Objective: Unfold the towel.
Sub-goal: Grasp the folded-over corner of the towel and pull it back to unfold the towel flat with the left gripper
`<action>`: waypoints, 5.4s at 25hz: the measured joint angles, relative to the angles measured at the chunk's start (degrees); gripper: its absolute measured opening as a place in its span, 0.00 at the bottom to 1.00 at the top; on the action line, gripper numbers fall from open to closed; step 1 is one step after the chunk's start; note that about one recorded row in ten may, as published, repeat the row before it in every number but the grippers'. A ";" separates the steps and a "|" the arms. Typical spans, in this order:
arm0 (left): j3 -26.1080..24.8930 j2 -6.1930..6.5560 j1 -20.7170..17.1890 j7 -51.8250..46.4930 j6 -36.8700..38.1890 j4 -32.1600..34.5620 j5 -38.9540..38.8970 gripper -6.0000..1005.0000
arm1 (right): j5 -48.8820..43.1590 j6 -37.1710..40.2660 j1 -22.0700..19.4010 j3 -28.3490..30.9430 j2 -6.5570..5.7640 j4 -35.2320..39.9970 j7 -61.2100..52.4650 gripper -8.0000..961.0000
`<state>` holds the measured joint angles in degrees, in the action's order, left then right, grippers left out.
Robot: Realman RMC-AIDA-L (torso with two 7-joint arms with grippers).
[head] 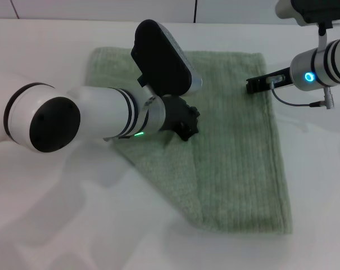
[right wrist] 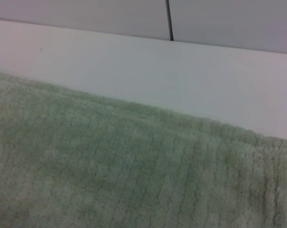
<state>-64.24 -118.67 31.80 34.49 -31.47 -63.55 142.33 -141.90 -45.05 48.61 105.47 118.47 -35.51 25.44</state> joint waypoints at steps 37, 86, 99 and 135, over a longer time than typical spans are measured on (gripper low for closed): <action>0.44 0.16 -12.23 -17.85 -13.52 -26.82 23.00 0.03 | -0.04 0.88 -0.42 0.00 -0.08 1.06 -0.13 0.01; -4.11 0.46 -24.01 -17.00 -18.52 -37.42 23.27 0.03 | -0.13 0.86 -0.97 0.09 -0.26 1.05 -0.14 0.01; -5.31 0.55 -24.58 -17.00 -28.26 -41.77 23.26 0.03 | -0.13 0.83 -0.97 0.08 -0.26 1.05 -0.18 0.01; -9.88 0.53 -25.34 -21.85 -43.28 -44.57 23.27 0.12 | -0.22 0.81 -1.32 0.08 -0.39 1.14 -0.48 0.01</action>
<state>-74.13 -118.14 6.46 12.64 -74.75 -108.13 165.59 -142.12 -44.24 47.28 105.55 118.08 -34.37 24.96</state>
